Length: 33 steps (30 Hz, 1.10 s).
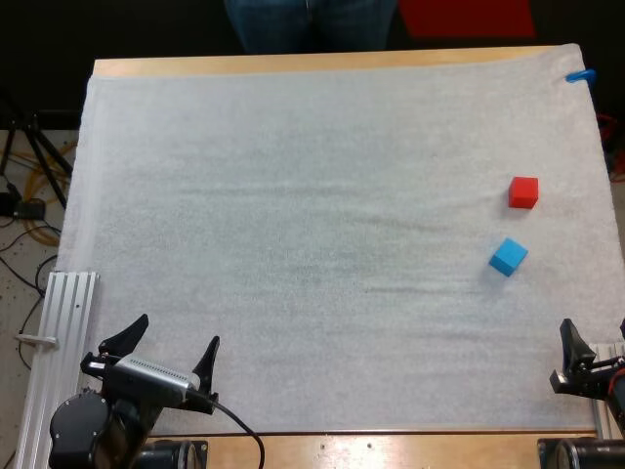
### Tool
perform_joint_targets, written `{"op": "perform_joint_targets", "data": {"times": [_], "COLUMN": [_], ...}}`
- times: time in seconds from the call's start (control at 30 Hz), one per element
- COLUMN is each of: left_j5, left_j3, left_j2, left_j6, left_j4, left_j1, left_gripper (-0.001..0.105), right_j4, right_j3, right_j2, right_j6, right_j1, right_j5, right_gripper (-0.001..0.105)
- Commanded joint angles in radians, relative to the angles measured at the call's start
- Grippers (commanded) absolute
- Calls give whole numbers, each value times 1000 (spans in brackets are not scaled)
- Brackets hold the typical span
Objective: Stack red cube on blue cube
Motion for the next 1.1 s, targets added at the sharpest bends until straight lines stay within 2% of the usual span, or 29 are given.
{"op": "perform_joint_targets", "data": {"times": [0.0, 0.2, 0.43, 0.6, 0.77, 0.9, 1.07], "left_j5": [8, 33, 79, 121, 121, 121, 120], "left_j3": [-4, -20, -110, -203, -292, -355, -374], "left_j2": [-137, -101, 53, 207, 323, 404, 466], "left_j6": [-12, -48, -53, -46, -1, -1, -1], "left_j4": [-14, -18, -13, -12, -12, -12, -16], "left_j1": [-1, -43, -144, -267, -409, -521, -614], "left_gripper": [87, 87, 87, 87, 87, 87, 87], "right_j4": [-5, 11, 70, 89, 137, 144, 144], "right_j3": [-2, -37, -151, -235, -309, -354, -406], "right_j2": [2, 22, 126, 232, 341, 420, 513], "right_j6": [-3, -5, -5, -24, -49, -48, -48], "right_j1": [-3, -3, -3, -3, -3, -3, -3], "right_j5": [-2, -2, -2, -31, -98, -155, -208], "right_gripper": [71, 71, 71, 71, 71, 71, 71]}}
